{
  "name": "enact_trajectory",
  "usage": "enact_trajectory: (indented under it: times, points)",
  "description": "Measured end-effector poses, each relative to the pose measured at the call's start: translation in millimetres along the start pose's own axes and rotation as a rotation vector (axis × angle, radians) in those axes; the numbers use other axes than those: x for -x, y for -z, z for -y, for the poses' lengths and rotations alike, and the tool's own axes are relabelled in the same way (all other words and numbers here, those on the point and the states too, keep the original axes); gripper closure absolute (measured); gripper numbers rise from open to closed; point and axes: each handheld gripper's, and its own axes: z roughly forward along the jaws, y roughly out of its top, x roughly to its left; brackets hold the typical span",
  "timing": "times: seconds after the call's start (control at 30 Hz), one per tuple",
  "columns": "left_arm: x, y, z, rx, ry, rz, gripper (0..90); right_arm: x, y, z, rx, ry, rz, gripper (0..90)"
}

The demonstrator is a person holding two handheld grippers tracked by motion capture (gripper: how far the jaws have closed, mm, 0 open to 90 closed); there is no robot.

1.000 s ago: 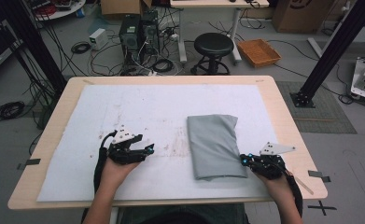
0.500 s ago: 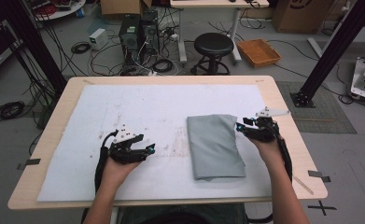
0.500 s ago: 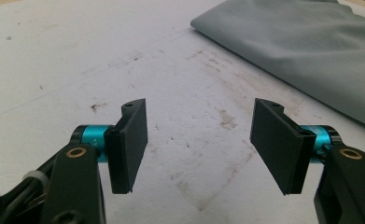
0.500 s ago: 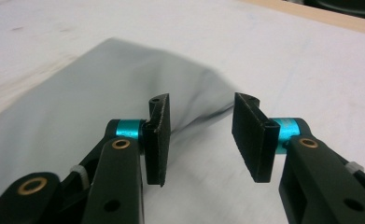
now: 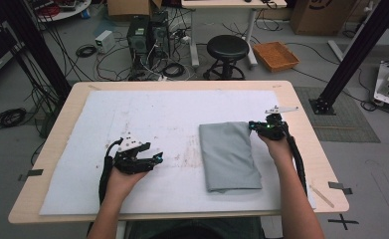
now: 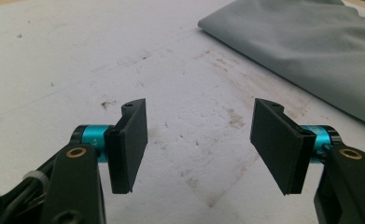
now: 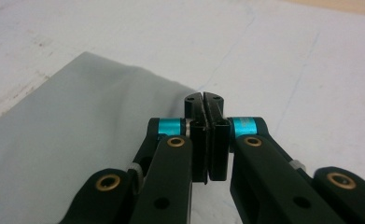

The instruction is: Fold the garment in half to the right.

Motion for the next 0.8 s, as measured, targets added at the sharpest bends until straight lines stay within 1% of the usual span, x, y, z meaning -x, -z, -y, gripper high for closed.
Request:
enact_trajectory:
  times: [0.07, 0.13, 0.17, 0.2, 0.27, 0.4, 0.43, 0.5, 0.53, 0.57, 0.6, 0.63, 0.67, 0.7, 0.73, 0.8]
  points:
    - [0.5, 0.0, -0.1, -0.001, 0.0, 0.001, 36.7, 3.2, 3.6, -0.9, 0.003, -0.001, 0.018, 90.0]
    - [0.7, 0.0, -0.1, -0.002, -0.001, 0.002, 36.7, 5.7, 4.5, -1.0, 0.005, -0.003, 0.018, 90.0]
    - [0.7, -0.3, 0.1, -0.006, -0.002, 0.001, 36.7, 8.1, 5.4, -0.9, 0.003, -0.013, 0.024, 90.0]
    - [0.8, -0.8, 0.3, -0.005, -0.001, -0.001, 36.7, 14.5, 5.7, -0.9, 0.013, -0.02, 0.033, 90.0]
    - [0.9, -1.3, 0.5, -0.008, 0.0, 0.0, 36.7, 18.7, 4.5, -1.1, 0.011, -0.027, 0.04, 90.0]
    - [1.1, -1.3, 0.8, -0.008, 0.0, 0.0, 36.7, 21.0, 0.7, -0.1, 0.006, -0.034, 0.047, 90.0]
    - [1.0, -1.1, 0.8, -0.009, -0.001, 0.0, 36.7, 20.3, 0.5, 0.0, 0.007, -0.032, 0.044, 88.6]
    - [0.9, -1.0, 1.0, -0.006, 0.002, 0.0, 36.7, 16.6, 3.0, -1.1, 0.019, -0.022, 0.05, 79.0]
    - [0.4, -0.7, 0.9, -0.007, -0.001, 0.0, 36.7, 14.9, 4.4, -1.8, 0.026, -0.021, 0.041, 75.5]
    - [0.4, -0.7, 1.0, -0.005, 0.003, -0.002, 36.7, 12.7, 7.1, -2.7, 0.032, -0.017, 0.031, 70.2]
    - [0.1, -0.4, 1.0, -0.006, 0.002, -0.001, 36.7, 9.9, 10.2, -3.5, 0.036, -0.018, 0.031, 65.7]
    - [-0.3, -0.1, 1.0, -0.006, 0.0, 0.0, 36.7, 7.8, 13.0, -4.0, 0.039, -0.01, 0.022, 63.3]
    - [-0.6, 0.2, 0.9, -0.003, 0.001, -0.001, 36.7, 4.8, 15.7, -4.3, 0.041, -0.007, 0.004, 59.1]
    - [-0.9, 0.6, 0.9, -0.004, 0.0, -0.001, 36.7, 2.1, 18.5, -4.4, 0.043, 0.004, -0.001, 54.8]
    - [-1.6, 1.1, 0.7, -0.003, -0.004, -0.003, 36.7, -1.1, 21.5, -3.9, 0.047, 0.008, -0.002, 52.3]
    - [-2.5, 1.7, 0.6, 0.001, 0.001, -0.004, 36.7, -6.0, 26.8, -2.4, 0.057, 0.026, -0.025, 48.5]
